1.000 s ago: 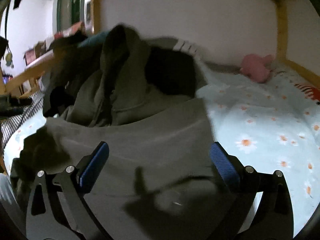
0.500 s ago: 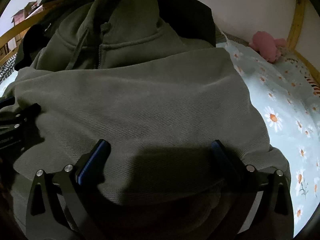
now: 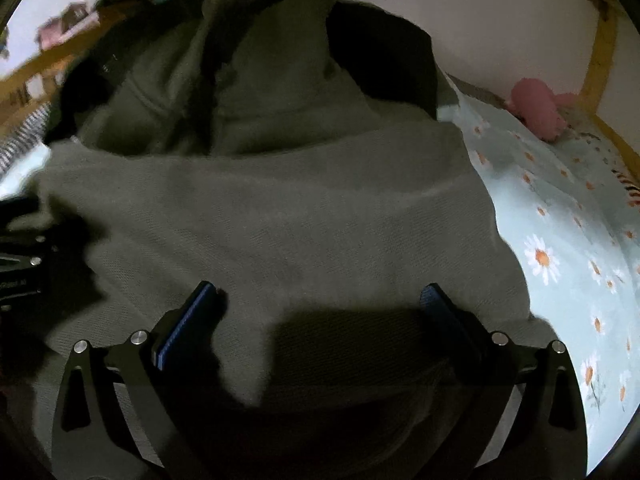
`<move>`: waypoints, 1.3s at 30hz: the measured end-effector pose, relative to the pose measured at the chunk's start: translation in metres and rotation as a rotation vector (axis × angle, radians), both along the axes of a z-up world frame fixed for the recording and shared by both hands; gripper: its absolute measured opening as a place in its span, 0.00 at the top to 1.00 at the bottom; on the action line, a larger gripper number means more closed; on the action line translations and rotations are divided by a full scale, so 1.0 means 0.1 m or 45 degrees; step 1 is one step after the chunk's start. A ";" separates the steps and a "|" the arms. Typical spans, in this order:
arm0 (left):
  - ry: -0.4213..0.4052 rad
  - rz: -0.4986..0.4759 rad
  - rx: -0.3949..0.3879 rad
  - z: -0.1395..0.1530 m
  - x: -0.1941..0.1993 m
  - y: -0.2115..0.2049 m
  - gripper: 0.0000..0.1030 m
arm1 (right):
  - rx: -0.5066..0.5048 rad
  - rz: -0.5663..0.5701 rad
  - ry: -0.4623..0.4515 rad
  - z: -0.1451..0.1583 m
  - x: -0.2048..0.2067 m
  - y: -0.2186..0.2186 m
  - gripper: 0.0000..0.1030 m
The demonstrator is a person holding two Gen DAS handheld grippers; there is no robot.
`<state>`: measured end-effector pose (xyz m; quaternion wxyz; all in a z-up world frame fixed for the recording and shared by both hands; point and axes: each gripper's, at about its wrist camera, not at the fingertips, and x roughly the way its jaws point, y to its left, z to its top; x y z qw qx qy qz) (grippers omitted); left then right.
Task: Fold large clothes
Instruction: 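Grasp the ribbed hoodie hem with both tools, then lift the hem with both tools and carry it toward the hood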
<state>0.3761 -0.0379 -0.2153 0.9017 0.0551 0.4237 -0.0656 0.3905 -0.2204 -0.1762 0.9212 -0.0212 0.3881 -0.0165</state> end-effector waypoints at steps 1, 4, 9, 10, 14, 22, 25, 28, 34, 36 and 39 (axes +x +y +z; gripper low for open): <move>-0.008 -0.001 -0.020 0.07 0.01 0.02 0.05 | 0.038 0.010 -0.022 0.08 -0.03 0.01 0.03; -0.102 -0.029 -0.127 0.54 0.08 0.06 0.05 | 0.141 0.022 -0.114 0.37 0.01 -0.07 0.03; -0.245 -0.018 -0.185 1.11 0.52 0.09 0.05 | 0.163 0.067 -0.209 0.78 0.36 -0.09 0.03; -0.255 -0.021 -0.205 1.18 0.67 0.09 0.05 | 0.150 0.075 -0.222 0.83 0.43 -0.08 0.03; -0.252 -0.052 -0.349 1.34 1.24 0.11 0.05 | 0.060 0.103 -0.285 1.04 0.79 -0.01 0.03; -0.281 -0.057 -0.285 1.61 2.36 -0.09 0.05 | 0.022 0.098 -0.307 1.22 1.63 0.01 0.03; -0.294 -0.034 -0.208 1.73 2.73 -0.17 0.05 | -0.006 0.085 -0.314 1.26 1.94 0.04 0.03; -0.240 -0.044 -0.176 1.73 3.04 -0.24 0.05 | 0.002 0.071 -0.315 1.30 2.22 0.05 0.03; -0.085 -0.166 -0.198 1.55 3.33 -0.36 0.12 | 0.036 0.091 -0.197 1.20 2.71 0.13 0.20; -0.024 -0.200 -0.137 1.48 3.37 -0.43 0.69 | 0.061 0.096 -0.112 1.10 2.84 0.13 0.51; -0.041 -0.232 -0.152 1.50 3.31 -0.42 0.87 | 0.117 0.126 -0.112 1.08 2.80 0.10 0.75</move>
